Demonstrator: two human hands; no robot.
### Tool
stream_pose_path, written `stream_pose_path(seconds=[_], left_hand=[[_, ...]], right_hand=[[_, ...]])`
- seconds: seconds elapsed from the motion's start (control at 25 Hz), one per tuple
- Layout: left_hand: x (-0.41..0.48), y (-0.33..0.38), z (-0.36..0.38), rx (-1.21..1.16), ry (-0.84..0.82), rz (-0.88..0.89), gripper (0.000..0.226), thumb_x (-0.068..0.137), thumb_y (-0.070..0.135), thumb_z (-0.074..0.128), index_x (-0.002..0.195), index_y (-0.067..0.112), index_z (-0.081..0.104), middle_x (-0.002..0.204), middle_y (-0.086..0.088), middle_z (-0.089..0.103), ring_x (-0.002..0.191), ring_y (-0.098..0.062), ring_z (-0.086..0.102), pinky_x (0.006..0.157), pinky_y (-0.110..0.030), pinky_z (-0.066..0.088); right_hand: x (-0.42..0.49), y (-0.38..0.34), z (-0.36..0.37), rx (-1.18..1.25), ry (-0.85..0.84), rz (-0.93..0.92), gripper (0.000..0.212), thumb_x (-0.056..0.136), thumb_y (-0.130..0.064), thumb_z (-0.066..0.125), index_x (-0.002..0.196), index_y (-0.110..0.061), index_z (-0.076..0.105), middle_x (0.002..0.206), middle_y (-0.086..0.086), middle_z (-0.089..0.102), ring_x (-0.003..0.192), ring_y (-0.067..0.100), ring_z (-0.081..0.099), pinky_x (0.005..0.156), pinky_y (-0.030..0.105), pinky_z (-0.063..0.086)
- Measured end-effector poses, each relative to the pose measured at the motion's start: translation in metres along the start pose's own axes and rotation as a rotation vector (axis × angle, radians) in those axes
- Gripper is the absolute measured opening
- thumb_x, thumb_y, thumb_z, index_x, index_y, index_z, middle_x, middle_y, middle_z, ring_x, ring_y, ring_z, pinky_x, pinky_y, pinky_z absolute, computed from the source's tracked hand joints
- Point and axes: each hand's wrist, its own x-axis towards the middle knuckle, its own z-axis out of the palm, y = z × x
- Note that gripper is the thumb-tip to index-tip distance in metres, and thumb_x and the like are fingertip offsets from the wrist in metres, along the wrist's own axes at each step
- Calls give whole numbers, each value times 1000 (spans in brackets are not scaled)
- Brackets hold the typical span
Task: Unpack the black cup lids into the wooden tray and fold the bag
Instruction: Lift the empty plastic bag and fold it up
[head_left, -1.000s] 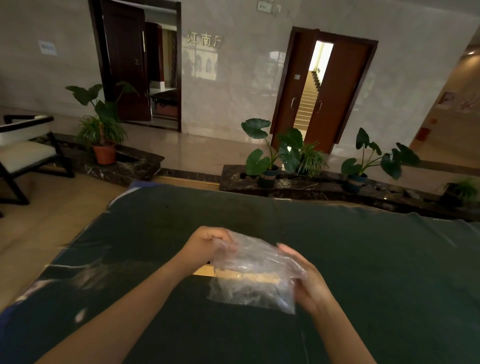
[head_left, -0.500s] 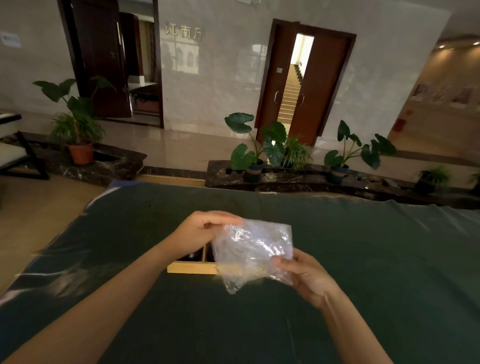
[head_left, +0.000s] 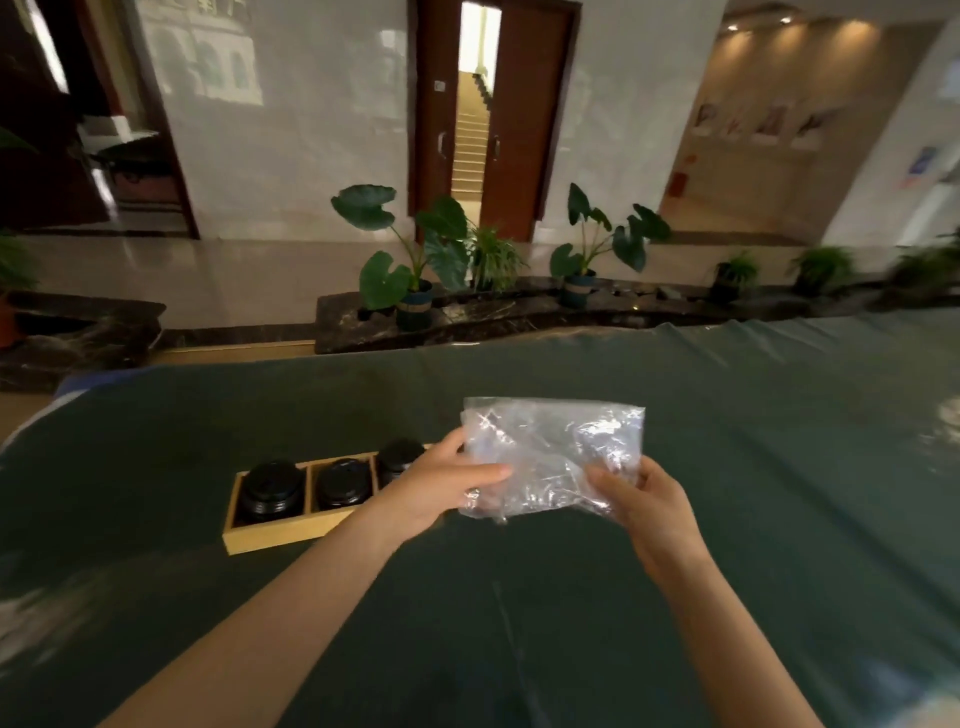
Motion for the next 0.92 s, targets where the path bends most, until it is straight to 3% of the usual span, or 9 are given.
stream_pose_path(seconds=[0.12,0.2,0.32,0.4,0.52,0.64,0.72,0.84,0.92], left_hand=[[28,1,52,120,-98,21,57,77,16,76,126,15,49,113,-7,67,91,-15,71,79,-29,57],[45,-6,94,160,-183,45,57,77,13,75,128,9,50,98,-3,71,82,-12,71,70,-22,56],[66,-21,163,192,-324,67,40,78,12,74,114,17,58,66,10,70,71,-8,68,75,-31,57],[76,-34,209,180,-413,66,33,79,12,74,106,23,59,63,12,69,74,-9,67,82,-34,54],[80,-57,270,131,-560,28,27,79,10,72,101,22,62,73,13,73,77,-7,69,74,-22,57],[79,-80,322,70,-669,-21,17,87,18,65,104,16,64,91,4,73,85,-11,69,68,-20,55],[80,-101,356,77,-698,-26,26,95,25,52,111,8,63,94,-5,70,82,-15,67,65,-22,55],[89,-142,379,310,-603,136,30,99,20,43,119,5,60,112,-16,66,94,-22,63,80,-30,55],[101,-183,378,634,-553,354,30,98,15,43,124,12,59,124,-11,62,112,-24,57,97,-29,42]], right_hand=[[-16,2,-68,27,61,53,27,81,-15,69,104,-3,64,102,18,72,92,33,69,86,44,54],[-36,5,-114,44,142,69,31,83,-23,66,106,-3,64,101,16,72,93,31,69,87,42,53],[-77,9,-180,118,274,79,25,84,-26,60,97,-5,65,71,-1,71,73,14,69,74,30,58],[-108,12,-219,111,347,85,16,84,-21,60,90,-8,66,63,-6,66,66,8,66,73,27,59],[-151,21,-264,44,484,121,9,85,-13,60,88,-8,66,76,3,67,68,12,67,66,24,58],[-194,34,-295,85,670,169,8,86,-6,58,85,-10,64,68,0,69,61,11,68,58,21,57],[-229,50,-313,157,798,198,9,87,-6,57,84,-12,64,66,-4,70,62,10,69,57,20,56],[-274,86,-328,281,996,247,14,86,-4,58,78,-14,65,65,-4,70,65,12,70,58,22,58],[-302,123,-333,345,1127,294,13,87,0,56,81,-10,63,64,0,68,64,13,71,59,22,59]])
